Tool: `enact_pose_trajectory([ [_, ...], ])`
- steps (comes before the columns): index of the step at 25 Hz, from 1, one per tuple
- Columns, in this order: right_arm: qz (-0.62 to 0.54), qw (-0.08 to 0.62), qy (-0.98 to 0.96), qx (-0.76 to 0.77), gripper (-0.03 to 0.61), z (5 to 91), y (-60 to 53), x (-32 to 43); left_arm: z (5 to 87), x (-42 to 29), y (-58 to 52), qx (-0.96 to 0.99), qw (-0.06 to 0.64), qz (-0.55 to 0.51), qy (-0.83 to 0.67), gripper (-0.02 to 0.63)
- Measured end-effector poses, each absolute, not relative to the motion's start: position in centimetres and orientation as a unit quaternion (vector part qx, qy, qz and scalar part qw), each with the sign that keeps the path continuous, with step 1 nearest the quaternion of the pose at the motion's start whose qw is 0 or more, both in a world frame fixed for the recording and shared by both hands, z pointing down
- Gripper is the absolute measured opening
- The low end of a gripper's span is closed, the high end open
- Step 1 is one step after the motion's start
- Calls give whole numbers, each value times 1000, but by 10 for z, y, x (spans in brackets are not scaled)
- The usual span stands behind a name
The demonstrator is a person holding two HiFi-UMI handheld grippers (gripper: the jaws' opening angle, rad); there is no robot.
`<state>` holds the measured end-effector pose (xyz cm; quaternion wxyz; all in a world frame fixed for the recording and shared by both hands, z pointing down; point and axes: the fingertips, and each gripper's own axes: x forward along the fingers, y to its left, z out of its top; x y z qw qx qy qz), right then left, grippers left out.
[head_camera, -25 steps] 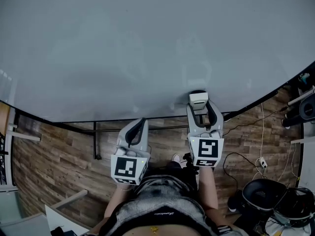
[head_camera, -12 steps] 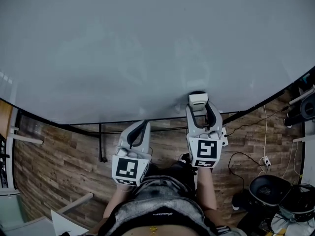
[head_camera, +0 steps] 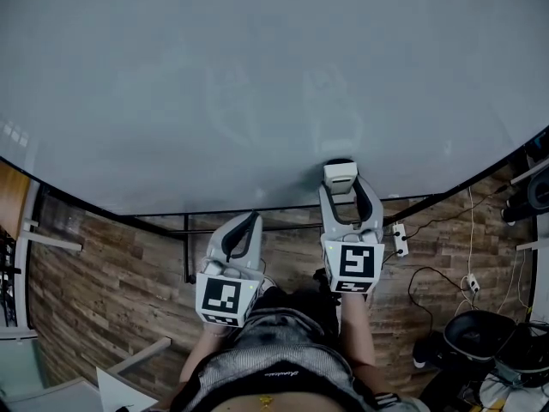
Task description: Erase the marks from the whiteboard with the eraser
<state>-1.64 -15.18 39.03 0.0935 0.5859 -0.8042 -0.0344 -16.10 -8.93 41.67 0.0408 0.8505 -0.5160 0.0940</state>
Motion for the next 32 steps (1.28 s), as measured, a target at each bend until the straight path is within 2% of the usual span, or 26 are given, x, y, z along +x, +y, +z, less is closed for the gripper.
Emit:
enact_pose_trajectory([
  [5,-36,96,-818,566,239,392,-150,-53,418,-189,-84,843,43,92,-528,5],
  [15,-69,85,-814,571,239,370,-138,-57,421,-210,-73,836,48,89,-539,5],
  [32,-40,90,-823,559,241,408,-143,-52,429,-216,-63,818,60,104,-562,5],
])
